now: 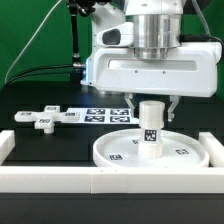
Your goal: Assemble round table
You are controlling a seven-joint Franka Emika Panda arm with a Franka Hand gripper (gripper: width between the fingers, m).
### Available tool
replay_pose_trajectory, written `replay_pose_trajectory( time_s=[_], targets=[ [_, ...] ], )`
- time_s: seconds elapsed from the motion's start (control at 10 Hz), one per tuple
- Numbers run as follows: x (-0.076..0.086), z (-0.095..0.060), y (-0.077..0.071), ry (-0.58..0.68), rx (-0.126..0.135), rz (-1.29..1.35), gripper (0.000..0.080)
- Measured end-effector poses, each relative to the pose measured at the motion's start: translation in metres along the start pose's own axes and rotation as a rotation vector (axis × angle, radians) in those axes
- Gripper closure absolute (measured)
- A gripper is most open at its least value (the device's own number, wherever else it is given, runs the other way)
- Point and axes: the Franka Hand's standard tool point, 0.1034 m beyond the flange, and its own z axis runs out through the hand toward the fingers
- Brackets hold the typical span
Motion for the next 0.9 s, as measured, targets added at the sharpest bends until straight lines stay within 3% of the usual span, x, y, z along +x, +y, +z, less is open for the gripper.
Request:
replay_pose_trajectory(
  time_s=[0.4,0.9],
  targets=[
    [-0.0010,0.0000,-0.0003,-0.041,0.037,0.488,0.0390],
    [-0.0016,-0.0005,-0.0024,-0.046,0.032,0.816,0.0390]
  ],
)
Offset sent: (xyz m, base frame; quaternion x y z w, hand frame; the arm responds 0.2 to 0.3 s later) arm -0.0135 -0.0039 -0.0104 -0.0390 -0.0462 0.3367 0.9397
